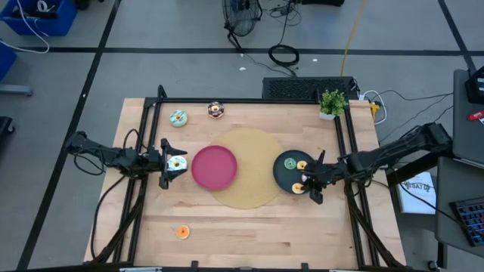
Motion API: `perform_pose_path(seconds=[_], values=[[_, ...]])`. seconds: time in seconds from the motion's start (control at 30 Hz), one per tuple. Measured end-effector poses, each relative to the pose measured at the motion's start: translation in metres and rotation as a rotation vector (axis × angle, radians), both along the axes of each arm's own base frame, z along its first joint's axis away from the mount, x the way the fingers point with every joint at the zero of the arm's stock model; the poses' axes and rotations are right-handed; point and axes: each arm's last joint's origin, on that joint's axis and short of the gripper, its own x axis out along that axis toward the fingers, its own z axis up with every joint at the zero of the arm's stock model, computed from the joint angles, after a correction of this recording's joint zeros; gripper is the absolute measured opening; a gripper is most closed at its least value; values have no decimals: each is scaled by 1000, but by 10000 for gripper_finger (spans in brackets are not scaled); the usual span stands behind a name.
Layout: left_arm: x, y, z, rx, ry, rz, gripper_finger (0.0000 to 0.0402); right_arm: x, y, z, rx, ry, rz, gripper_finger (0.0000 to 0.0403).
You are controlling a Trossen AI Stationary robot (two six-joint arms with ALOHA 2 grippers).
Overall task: Pick & Place donuts
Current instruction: Put the small yellow donut on the black plate
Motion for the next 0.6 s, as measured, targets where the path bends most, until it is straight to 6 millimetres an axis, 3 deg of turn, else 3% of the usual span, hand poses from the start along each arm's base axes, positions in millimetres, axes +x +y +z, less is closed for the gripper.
perform_pose_path(seconds=[0.43, 0.6], values=[[0, 0, 0, 0, 1, 0, 319, -5, -3, -10, -30, 25, -54, 35], [0, 0, 0, 0, 0, 0, 319, -5, -3, -10, -29, 31, -50, 54]])
